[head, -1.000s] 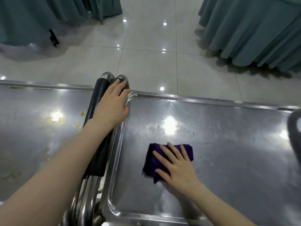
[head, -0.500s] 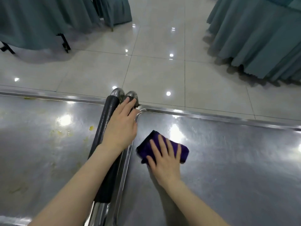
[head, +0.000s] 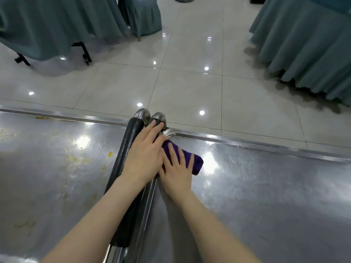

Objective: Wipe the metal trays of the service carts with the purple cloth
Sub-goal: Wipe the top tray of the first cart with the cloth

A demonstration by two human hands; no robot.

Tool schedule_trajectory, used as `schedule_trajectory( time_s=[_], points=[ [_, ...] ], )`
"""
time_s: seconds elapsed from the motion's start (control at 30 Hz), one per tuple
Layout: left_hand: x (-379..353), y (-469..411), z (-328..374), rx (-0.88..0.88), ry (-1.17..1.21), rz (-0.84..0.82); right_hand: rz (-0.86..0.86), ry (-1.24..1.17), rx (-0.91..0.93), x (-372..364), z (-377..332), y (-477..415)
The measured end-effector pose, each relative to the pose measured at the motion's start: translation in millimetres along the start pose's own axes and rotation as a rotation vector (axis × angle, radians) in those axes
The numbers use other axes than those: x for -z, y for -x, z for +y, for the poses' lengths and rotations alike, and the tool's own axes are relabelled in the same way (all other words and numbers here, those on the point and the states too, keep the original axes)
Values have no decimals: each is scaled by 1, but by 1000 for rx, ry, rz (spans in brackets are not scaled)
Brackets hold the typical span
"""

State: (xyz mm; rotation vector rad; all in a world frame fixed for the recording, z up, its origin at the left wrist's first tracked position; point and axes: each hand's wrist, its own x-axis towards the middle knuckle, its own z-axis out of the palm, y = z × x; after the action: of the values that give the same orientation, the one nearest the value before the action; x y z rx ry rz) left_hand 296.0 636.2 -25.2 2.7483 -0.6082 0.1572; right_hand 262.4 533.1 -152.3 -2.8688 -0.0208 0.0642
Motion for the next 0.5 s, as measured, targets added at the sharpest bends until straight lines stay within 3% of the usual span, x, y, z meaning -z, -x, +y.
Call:
schedule_trajectory(
  time_s=[0.07, 0.13, 0.3, 0.37, 0.43, 0.5],
  points=[
    [0, 0, 2, 7, -4, -9, -95, -3, 71, 10, 15, -6],
    [0, 2, 3, 7, 2, 4, -88, 40, 22, 22, 49, -10],
    [-4, 1, 1, 1, -53, -19, 111, -23, -639, 52, 161, 25],
    [-5, 1, 1, 4, -93, -54, 123, -30, -787, 52, 166, 26],
    [-4, 1, 1, 4, -88, -57, 111, -49, -763, 44, 134, 7],
    [-3, 1, 1, 9, -70, -51, 77, -46, -527, 27, 80, -16]
  ],
)
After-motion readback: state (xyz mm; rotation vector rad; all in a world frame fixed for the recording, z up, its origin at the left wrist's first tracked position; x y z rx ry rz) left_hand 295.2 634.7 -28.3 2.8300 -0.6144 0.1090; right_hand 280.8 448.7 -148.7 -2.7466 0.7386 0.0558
